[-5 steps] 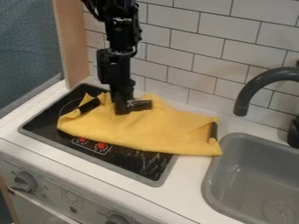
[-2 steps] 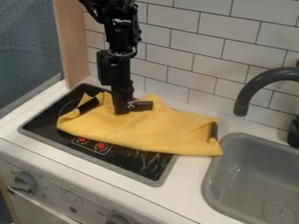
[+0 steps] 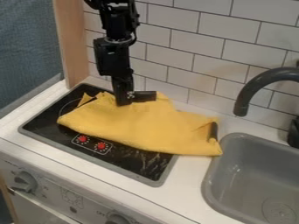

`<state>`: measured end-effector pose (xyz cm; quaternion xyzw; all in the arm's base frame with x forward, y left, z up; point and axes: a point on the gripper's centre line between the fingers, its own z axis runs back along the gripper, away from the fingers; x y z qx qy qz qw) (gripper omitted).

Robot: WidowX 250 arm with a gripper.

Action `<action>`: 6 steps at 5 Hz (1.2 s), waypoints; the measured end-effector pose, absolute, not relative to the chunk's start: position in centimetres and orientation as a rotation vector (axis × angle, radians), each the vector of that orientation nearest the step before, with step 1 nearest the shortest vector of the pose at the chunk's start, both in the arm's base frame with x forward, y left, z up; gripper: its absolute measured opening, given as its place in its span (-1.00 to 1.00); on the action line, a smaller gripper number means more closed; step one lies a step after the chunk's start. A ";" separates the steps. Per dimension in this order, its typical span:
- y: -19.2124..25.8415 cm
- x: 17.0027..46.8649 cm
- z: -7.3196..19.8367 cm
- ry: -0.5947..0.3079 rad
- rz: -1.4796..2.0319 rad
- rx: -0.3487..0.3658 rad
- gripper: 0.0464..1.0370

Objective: Unfold the cloth from top right to bottom left

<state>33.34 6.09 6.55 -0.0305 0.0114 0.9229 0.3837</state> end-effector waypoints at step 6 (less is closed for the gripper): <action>4.8 21.9 0.6 0.299 1.945 0.191 -0.94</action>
